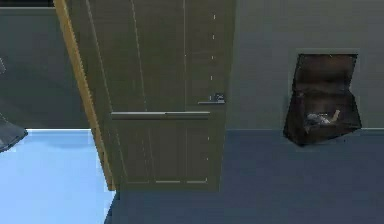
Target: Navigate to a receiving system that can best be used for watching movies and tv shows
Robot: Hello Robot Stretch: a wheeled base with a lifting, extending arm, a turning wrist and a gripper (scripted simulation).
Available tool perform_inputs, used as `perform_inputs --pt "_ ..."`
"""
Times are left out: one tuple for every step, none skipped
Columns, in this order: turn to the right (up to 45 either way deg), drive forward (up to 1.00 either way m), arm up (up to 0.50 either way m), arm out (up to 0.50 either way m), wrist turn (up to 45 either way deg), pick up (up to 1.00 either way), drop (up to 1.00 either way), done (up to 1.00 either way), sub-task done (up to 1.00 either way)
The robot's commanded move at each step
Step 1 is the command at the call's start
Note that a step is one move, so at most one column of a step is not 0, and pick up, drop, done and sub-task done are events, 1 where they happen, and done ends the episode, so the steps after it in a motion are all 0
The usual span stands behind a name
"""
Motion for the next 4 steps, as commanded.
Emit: perform_inputs --pt "0.0 0.60 0.00 0.00 0.0 0.00 0.00 0.00 0.00" --pt "-45.0 0.00 0.00 0.00 0.0 0.00 0.00 0.00 0.00" --pt "-27.0 0.00 0.00 0.00 0.0 0.00 0.00 0.00 0.00" --pt "-3.0 0.00 0.00 0.00 0.0 0.00 0.00 0.00 0.00"
